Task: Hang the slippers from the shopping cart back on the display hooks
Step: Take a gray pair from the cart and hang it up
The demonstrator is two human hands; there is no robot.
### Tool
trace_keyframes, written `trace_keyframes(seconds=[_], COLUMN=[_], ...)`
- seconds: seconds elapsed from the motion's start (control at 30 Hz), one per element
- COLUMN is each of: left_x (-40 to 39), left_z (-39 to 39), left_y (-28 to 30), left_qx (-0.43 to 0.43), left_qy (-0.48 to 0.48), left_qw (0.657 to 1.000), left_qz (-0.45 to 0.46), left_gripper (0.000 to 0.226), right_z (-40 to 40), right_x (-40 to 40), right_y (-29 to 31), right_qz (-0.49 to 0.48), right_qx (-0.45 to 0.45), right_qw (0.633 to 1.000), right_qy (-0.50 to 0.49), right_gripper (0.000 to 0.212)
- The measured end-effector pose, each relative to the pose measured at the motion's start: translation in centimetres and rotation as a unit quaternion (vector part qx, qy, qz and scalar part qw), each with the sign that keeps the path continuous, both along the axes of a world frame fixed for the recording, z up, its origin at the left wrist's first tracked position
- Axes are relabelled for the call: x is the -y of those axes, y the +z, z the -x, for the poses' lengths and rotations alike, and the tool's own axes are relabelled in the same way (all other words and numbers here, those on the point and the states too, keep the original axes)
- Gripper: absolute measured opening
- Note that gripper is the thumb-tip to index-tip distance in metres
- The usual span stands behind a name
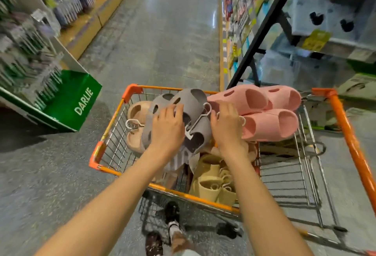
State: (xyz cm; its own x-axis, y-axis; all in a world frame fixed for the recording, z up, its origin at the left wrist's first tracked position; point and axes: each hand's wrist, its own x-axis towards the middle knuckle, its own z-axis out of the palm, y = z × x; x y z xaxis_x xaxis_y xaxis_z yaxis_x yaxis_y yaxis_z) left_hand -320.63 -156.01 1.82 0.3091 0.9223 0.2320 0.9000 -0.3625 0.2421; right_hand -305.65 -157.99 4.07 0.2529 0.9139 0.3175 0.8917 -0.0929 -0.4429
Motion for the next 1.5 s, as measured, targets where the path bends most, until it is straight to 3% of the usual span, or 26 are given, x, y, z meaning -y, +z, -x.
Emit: trace_keyframes(seconds=[0.23,0.57,0.8,1.17,1.23,1.33,1.5], left_x=[-4.6,-8.4,-9.1,-7.5,-6.6,-5.5,-3.6], left_z=[-3.2,-5.2,-5.7,-4.5,-3.6,-1.3,1.8], left_y=[-2.4,-4.5,-5.0,-3.7,-4.0,-4.4,-2.7], left_qx=[-0.057,-0.193,-0.208,-0.195,-0.160,-0.177,-0.153], left_qy=[0.007,-0.104,-0.097,-0.105,-0.119,-0.120,-0.110], left_qw=[0.995,0.955,0.952,0.956,0.971,0.976,0.982], left_qz=[0.076,0.202,0.203,0.194,0.133,0.044,0.011], left_gripper=[0.067,0.085,0.078,0.085,0.092,0.111,0.115], right_z=[-2.8,-5.0,-4.9,-5.1,-4.7,-3.4,-0.6], right_x=[-5.8,-10.6,-10.7,-6.6,-5.5,-4.3,-3.1], right_y=[-5.2,-9.5,-9.3,-6.7,-6.1,-4.8,-2.6], right_qz=[0.125,0.286,0.265,0.175,0.158,0.122,0.062], right_qx=[-0.041,-0.074,-0.099,-0.120,-0.130,-0.134,-0.134], right_qw=[0.991,0.955,0.959,0.977,0.978,0.983,0.987], right_qy=[-0.007,0.020,0.003,0.034,0.030,0.038,0.056], right_gripper=[0.028,0.032,0.016,0.025,0.025,0.023,0.022])
